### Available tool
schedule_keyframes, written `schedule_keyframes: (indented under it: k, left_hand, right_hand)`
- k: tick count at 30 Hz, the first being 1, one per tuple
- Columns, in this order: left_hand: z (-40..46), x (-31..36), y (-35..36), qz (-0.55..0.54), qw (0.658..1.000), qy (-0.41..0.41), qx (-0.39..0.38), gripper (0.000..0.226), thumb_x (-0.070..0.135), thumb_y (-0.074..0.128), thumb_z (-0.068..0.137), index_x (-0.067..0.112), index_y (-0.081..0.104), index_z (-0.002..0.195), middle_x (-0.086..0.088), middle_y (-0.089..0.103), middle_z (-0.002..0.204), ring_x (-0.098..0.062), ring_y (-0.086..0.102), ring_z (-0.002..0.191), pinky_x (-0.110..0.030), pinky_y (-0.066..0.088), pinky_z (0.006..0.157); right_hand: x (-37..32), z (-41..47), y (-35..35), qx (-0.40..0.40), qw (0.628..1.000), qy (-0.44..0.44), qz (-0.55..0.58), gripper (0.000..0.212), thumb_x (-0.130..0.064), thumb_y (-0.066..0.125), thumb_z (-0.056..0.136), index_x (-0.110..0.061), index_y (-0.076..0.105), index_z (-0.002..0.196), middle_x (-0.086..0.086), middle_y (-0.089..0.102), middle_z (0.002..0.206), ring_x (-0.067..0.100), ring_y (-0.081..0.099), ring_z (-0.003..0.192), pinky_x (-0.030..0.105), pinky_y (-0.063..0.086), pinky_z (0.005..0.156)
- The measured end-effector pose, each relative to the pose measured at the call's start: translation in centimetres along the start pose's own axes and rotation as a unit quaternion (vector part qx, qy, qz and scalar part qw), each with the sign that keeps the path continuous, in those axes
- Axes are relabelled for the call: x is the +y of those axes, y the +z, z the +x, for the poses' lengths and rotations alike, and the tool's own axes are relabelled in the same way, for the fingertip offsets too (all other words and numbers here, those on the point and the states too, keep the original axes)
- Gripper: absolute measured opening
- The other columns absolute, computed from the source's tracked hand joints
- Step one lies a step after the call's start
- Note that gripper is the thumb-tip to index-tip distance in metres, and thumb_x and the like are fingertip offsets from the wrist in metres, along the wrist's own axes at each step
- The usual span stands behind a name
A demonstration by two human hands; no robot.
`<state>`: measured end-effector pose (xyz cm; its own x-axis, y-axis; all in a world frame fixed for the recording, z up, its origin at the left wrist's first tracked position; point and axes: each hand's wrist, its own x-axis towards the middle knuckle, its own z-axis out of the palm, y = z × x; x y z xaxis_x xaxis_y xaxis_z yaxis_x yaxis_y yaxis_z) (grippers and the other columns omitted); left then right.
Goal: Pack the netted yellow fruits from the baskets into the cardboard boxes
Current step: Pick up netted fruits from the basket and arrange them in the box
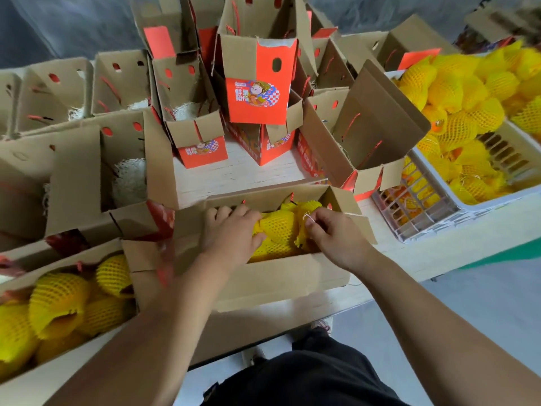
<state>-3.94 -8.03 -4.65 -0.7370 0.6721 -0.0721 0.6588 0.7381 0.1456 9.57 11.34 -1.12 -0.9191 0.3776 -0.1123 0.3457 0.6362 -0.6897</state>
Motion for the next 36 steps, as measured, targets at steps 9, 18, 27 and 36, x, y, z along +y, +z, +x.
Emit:
schedule_keyframes:
  k: [9, 18, 27, 36]
  left_hand:
    - [-1.4, 0.4, 0.5, 0.000, 0.999, -0.048, 0.005, 0.050, 0.058, 0.060, 0.092, 0.039, 0.049, 0.137, 0.005, 0.051, 0.137, -0.027, 0.044, 0.124, -0.043, 0.031, 0.104]
    - [-4.3, 5.4, -1.2, -0.510, 0.857, -0.021, 0.078, 0.040, 0.052, 0.066, 0.090, 0.031, 0.067, 0.125, 0.012, 0.067, 0.115, -0.009, 0.063, 0.093, -0.033, 0.053, 0.086]
    - [-3.6, 6.0, -1.4, -0.628, 0.758, -0.072, 0.162, 0.010, 0.034, 0.069, 0.092, 0.042, 0.075, 0.091, 0.011, 0.077, 0.094, -0.009, 0.070, 0.092, -0.029, 0.054, 0.084]
    - [-0.8, 7.3, 0.5, -0.585, 0.799, -0.087, 0.112, 0.008, 0.044, 0.067, 0.092, 0.040, 0.072, 0.097, 0.013, 0.075, 0.096, -0.009, 0.069, 0.096, -0.034, 0.056, 0.087]
  right_hand:
    - [-1.1, 0.1, 0.6, -0.124, 0.992, -0.006, 0.024, 0.016, -0.020, 0.059, 0.102, -0.014, 0.066, 0.088, 0.004, 0.066, 0.078, 0.019, 0.060, 0.075, 0.032, 0.046, 0.071]
    - [-1.7, -2.3, 1.5, 0.059, 0.990, -0.077, 0.099, 0.016, -0.014, 0.062, 0.101, -0.013, 0.078, 0.097, -0.002, 0.076, 0.085, 0.009, 0.068, 0.077, 0.020, 0.052, 0.072]
    - [-3.2, -2.0, -0.5, 0.060, 0.986, -0.110, 0.112, 0.010, -0.015, 0.070, 0.097, -0.012, 0.079, 0.099, -0.006, 0.076, 0.084, 0.013, 0.069, 0.078, 0.029, 0.056, 0.072]
    - [3.0, -1.0, -7.8, 0.182, 0.942, 0.025, 0.281, 0.013, -0.010, 0.068, 0.098, -0.015, 0.076, 0.088, 0.003, 0.071, 0.071, 0.015, 0.060, 0.061, 0.025, 0.049, 0.057]
